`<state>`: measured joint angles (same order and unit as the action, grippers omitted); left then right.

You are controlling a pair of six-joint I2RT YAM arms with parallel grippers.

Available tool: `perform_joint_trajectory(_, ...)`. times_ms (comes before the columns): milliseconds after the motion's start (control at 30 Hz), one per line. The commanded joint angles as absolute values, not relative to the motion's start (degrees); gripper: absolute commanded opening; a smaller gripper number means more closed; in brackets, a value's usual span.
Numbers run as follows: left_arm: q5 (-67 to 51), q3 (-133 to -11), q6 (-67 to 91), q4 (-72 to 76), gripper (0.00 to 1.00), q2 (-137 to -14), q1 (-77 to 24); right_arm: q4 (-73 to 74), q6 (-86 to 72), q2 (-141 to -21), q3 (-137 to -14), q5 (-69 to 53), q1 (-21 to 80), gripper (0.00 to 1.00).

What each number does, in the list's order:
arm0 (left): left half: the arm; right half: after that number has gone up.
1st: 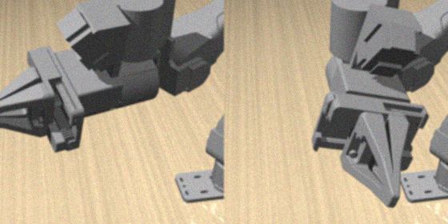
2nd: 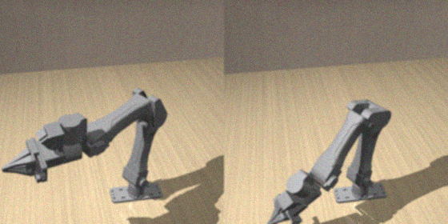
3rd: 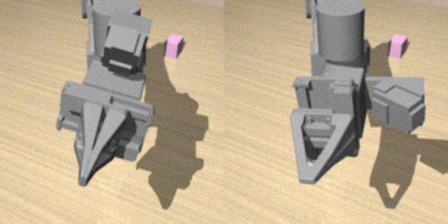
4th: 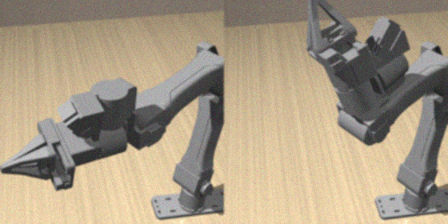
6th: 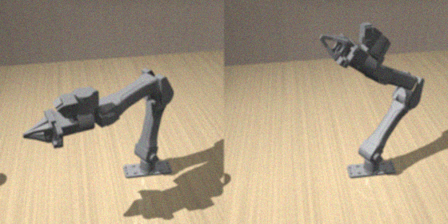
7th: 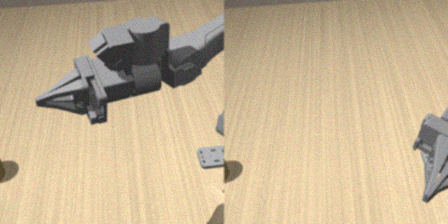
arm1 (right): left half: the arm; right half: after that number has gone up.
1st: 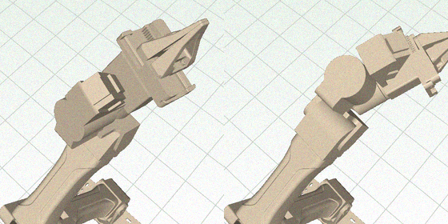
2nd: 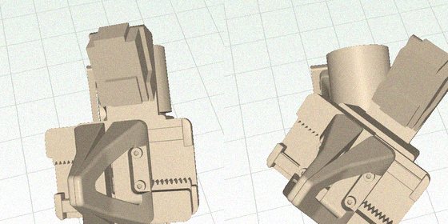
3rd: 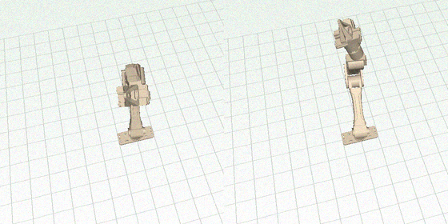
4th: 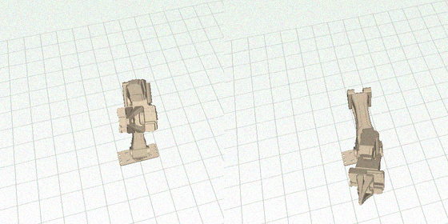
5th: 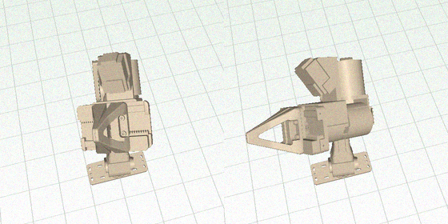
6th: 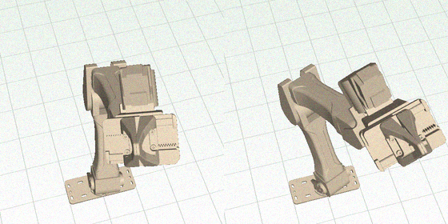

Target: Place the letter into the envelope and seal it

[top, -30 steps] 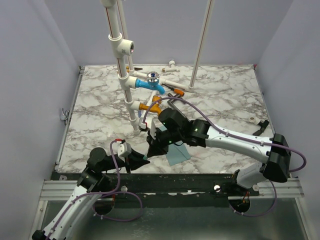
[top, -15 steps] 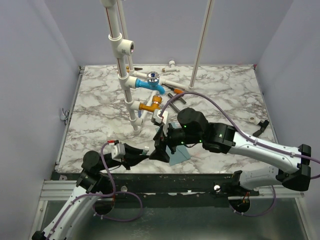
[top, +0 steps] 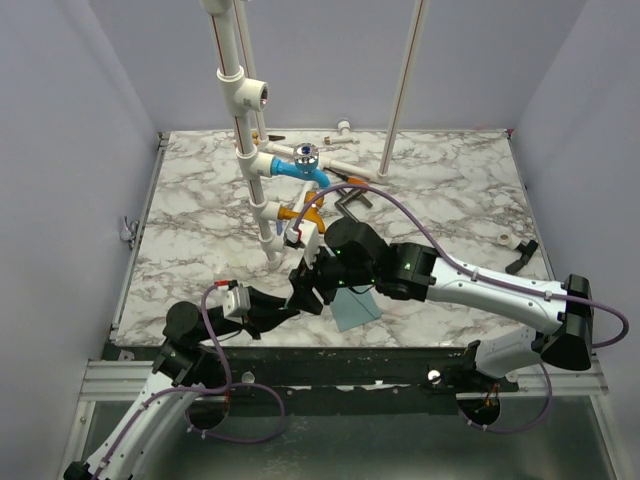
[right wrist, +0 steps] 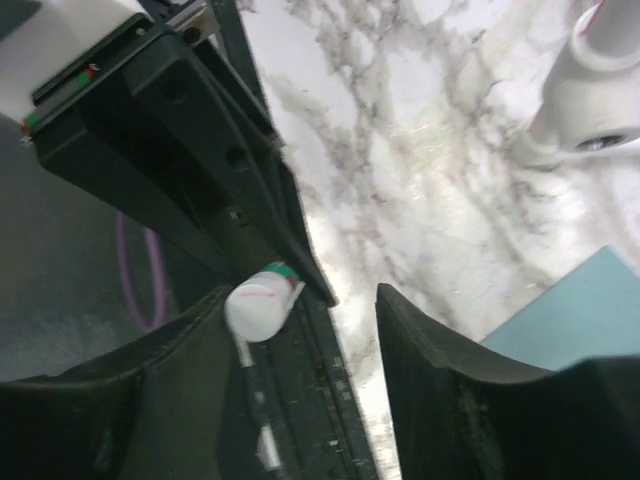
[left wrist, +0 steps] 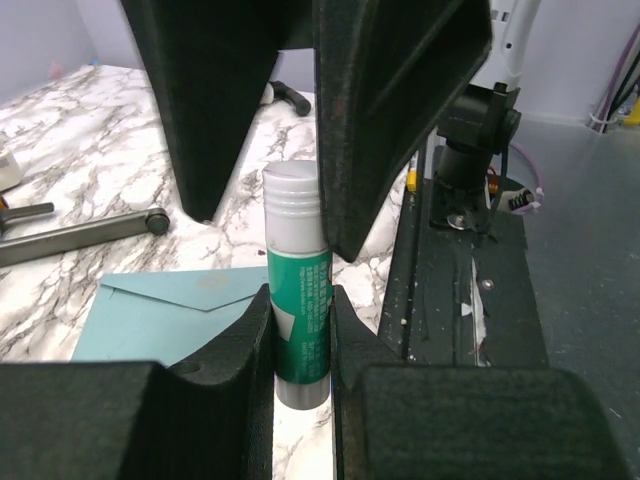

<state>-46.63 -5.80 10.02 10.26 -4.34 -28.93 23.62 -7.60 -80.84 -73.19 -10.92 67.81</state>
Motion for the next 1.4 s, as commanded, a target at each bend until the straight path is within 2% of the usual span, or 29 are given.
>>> perform_joint_trajectory(0, -45.79, -6.77, 10.03, 11.87, 0.00, -4.48, -28.65, 22.57, -7.86, -80.80, -72.85, -12.21, 68.13, 0.52)
perform_joint_trajectory(33, -45.71, -6.77, 10.02, 11.87, 0.00, -4.62, -28.65, 22.96, -7.76, -81.19, -72.94, -12.45, 68.12, 0.48)
perform_joint_trajectory(567, -45.42, -6.78, 10.16, 11.87, 0.00, -4.67, -28.62, 23.45, -6.98, -84.70, -74.27, -15.69, 68.12, 0.45)
perform_joint_trajectory(700, -45.53, -6.81, 10.20, 11.89, 0.00, -4.60, -28.61, 22.79, -7.05, -84.66, -74.37, -16.20, 68.13, 0.40)
perform_joint_trajectory(933, -45.59, -6.77, 10.35, 11.87, 0.00, -4.66, -28.65, 21.50, -7.05, -84.09, -74.88, -16.63, 68.13, 0.41)
perform_joint_trajectory(1067, -45.61, -6.81, 10.35, 11.87, 0.00, -4.59, -28.65, 21.27, -7.10, -84.01, -74.81, -17.00, 68.12, 0.26)
perform_joint_trajectory(1200, -45.61, -6.77, 10.40, 11.87, 0.00, -4.57, -28.65, 20.94, -6.92, -83.98, -74.53, -18.09, 68.12, 0.16)
perform_joint_trajectory(1267, -45.61, -6.78, 10.38, 11.89, 0.00, -4.56, -28.62, 20.59, -6.87, -83.78, -74.29, -18.20, 68.16, 0.01)
perform_joint_trajectory(1367, -45.61, -6.81, 10.37, 11.87, 0.00, -4.58, -28.60, 19.19, -7.11, -82.85, -73.34, -18.50, 68.13, 0.01)
